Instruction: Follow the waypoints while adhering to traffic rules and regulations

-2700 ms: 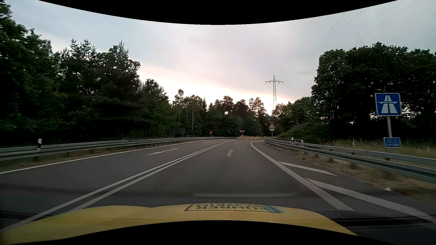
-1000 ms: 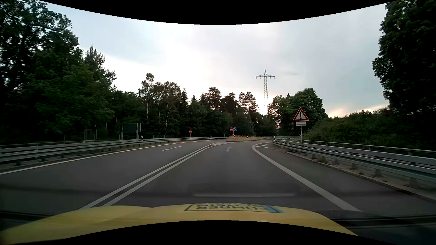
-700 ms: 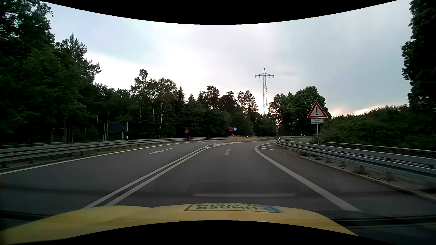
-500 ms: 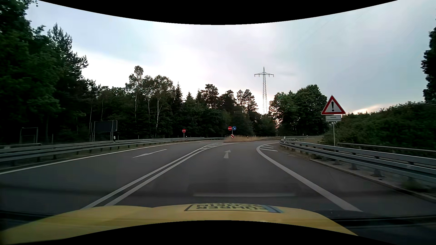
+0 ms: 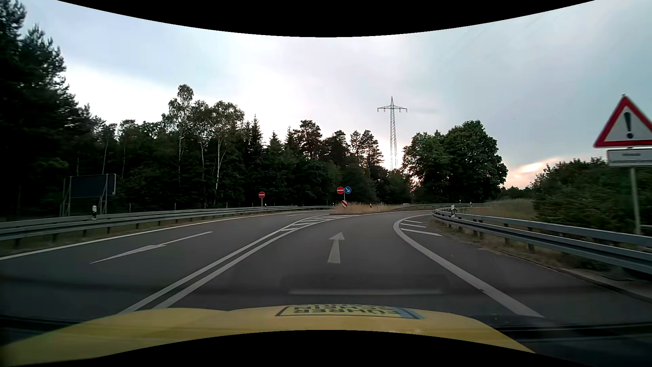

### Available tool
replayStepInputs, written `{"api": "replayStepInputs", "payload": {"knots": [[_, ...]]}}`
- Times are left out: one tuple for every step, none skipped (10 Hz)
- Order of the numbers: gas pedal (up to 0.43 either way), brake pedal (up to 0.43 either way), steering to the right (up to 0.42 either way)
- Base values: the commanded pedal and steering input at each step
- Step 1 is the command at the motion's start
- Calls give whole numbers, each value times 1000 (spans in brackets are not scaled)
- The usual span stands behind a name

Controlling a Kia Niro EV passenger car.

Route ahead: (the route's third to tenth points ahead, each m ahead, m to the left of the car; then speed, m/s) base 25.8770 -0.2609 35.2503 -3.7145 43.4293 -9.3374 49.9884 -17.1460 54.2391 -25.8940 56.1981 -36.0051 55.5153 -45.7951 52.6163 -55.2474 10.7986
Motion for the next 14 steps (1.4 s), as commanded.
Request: {"api": "replayStepInputs", "payload": {"knots": [[47, 0, 21], [47, 0, 23], [39, 0, 24], [39, 0, 27], [39, 0, 32], [39, 0, 36], [39, 0, 36], [39, 0, 36], [47, 0, 37], [67, 0, 43], [67, 0, 53], [67, 0, 59], [67, 0, 65], [79, 0, 69]]}}
